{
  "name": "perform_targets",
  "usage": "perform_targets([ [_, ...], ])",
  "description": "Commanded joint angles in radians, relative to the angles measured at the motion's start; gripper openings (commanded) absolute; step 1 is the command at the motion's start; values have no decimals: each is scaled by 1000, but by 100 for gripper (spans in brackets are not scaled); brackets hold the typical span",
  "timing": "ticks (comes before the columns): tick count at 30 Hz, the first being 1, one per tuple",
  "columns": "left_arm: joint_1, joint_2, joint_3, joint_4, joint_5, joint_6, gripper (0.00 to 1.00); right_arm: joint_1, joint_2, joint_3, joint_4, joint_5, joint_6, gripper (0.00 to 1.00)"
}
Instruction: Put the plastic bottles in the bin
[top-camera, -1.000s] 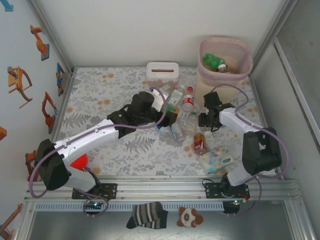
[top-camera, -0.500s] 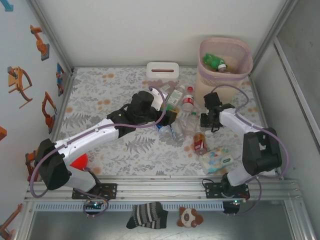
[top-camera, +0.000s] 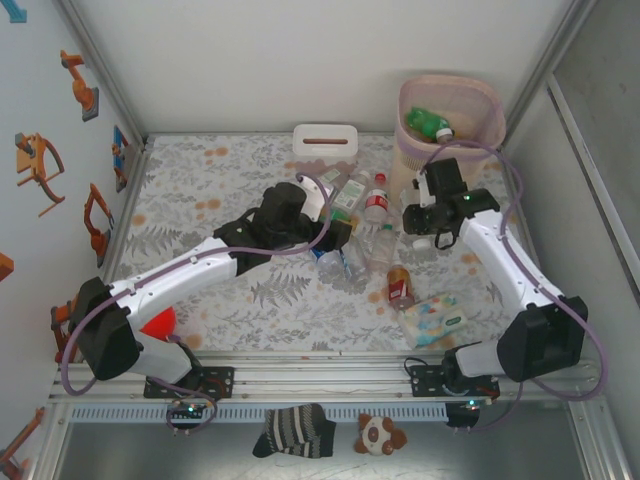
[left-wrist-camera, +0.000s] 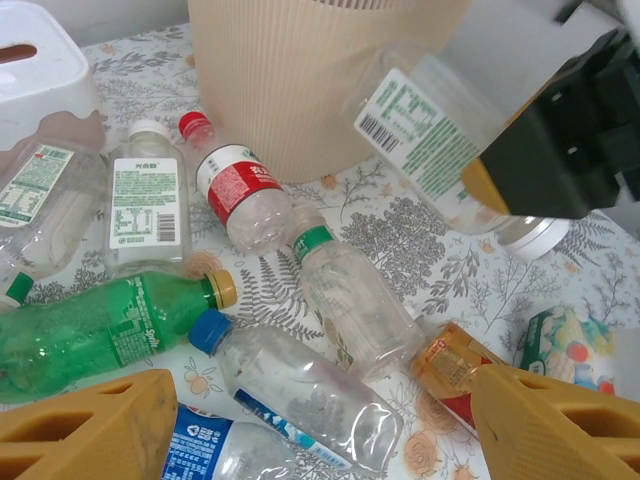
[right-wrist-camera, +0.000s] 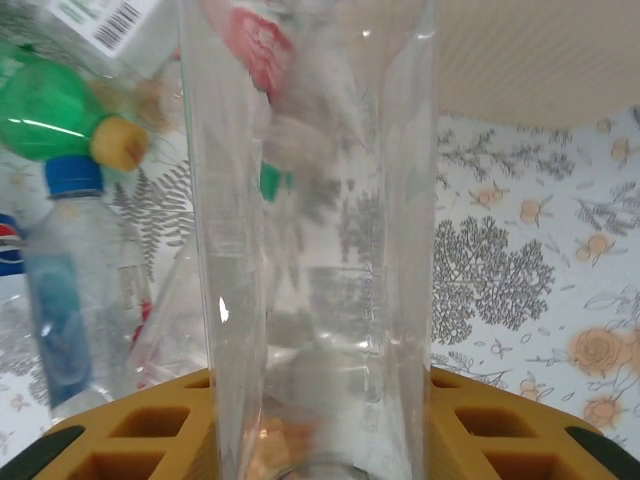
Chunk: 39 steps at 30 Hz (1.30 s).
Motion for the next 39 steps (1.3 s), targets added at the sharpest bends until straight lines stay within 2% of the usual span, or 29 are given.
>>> perform_targets([
  [1,7,-15,-17,7,9,-6,77,6,-17,114,-99,-42,-73,40],
  [10,12,-36,-24,4,7,-6,77,4,38,403,-175,-86,-162,39],
  [17,17,-37,-23,0,18,-11,77,-33,147,606,-202,-133,-438,35],
  [25,22,-33,-16,-8,50,-10,77,-66,237,737,-171,-90,-767,31],
  [28,28,-30,-3,-25,63,0,77,-112,336,916,-274,-131,-811,29],
  [31,34,-28,3,-31,66,8,77,-156,402,1015,-306,-175,-833,28],
  [36,48,-24,5,-31,79,8,77,-229,484,1098,-291,-261,-811,28],
  [39,51,-24,8,-34,84,5,77,-252,517,1101,-250,-269,-809,28],
])
